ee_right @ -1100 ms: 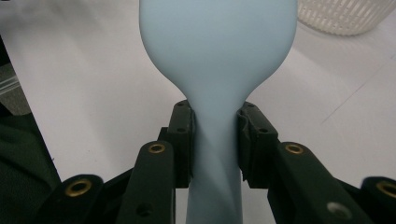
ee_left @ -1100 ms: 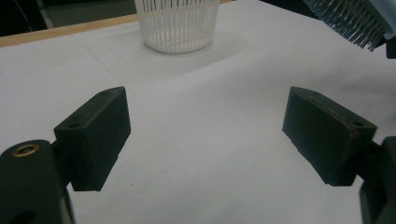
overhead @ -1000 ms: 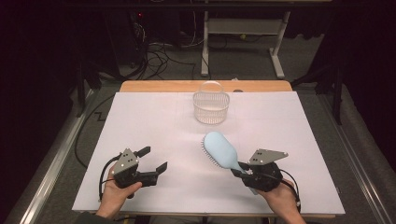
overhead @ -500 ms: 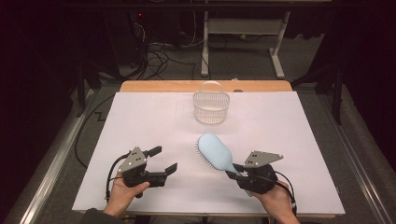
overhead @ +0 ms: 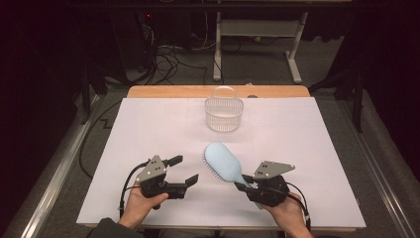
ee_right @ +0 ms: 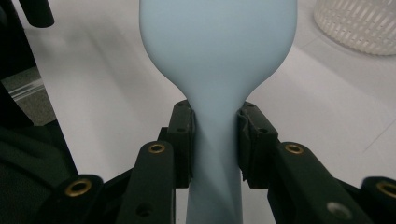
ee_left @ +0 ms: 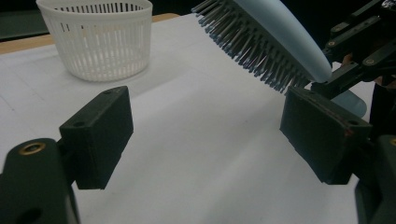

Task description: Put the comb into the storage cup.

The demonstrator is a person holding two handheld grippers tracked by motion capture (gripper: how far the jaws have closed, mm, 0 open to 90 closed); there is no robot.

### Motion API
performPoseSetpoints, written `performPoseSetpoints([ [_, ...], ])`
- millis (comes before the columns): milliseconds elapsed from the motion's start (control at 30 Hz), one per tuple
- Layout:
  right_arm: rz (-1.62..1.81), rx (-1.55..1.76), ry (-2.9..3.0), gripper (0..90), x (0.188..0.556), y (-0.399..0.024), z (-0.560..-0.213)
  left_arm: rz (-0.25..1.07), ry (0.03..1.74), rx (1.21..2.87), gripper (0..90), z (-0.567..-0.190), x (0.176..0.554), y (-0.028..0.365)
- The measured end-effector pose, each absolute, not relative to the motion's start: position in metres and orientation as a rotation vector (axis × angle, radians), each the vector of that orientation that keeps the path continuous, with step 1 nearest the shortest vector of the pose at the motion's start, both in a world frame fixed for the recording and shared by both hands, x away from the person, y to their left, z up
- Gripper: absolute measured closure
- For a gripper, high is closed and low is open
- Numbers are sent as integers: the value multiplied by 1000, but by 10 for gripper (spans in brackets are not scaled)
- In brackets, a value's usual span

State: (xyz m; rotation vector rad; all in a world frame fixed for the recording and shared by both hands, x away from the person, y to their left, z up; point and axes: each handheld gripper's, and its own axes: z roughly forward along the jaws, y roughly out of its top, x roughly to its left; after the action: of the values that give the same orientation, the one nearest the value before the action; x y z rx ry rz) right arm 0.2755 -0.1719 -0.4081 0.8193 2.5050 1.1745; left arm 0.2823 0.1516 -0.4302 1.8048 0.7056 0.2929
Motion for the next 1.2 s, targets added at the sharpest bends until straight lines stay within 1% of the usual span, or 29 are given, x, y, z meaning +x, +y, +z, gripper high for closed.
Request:
performPoseSetpoints([
  [567, 1191, 799, 2516, 707, 277, -159, -411, 235, 687, 1791, 190, -433, 283, 137],
  [1200, 1199, 769, 2528, 707, 279, -141, -416, 213, 672, 1785, 194, -434, 281, 129],
])
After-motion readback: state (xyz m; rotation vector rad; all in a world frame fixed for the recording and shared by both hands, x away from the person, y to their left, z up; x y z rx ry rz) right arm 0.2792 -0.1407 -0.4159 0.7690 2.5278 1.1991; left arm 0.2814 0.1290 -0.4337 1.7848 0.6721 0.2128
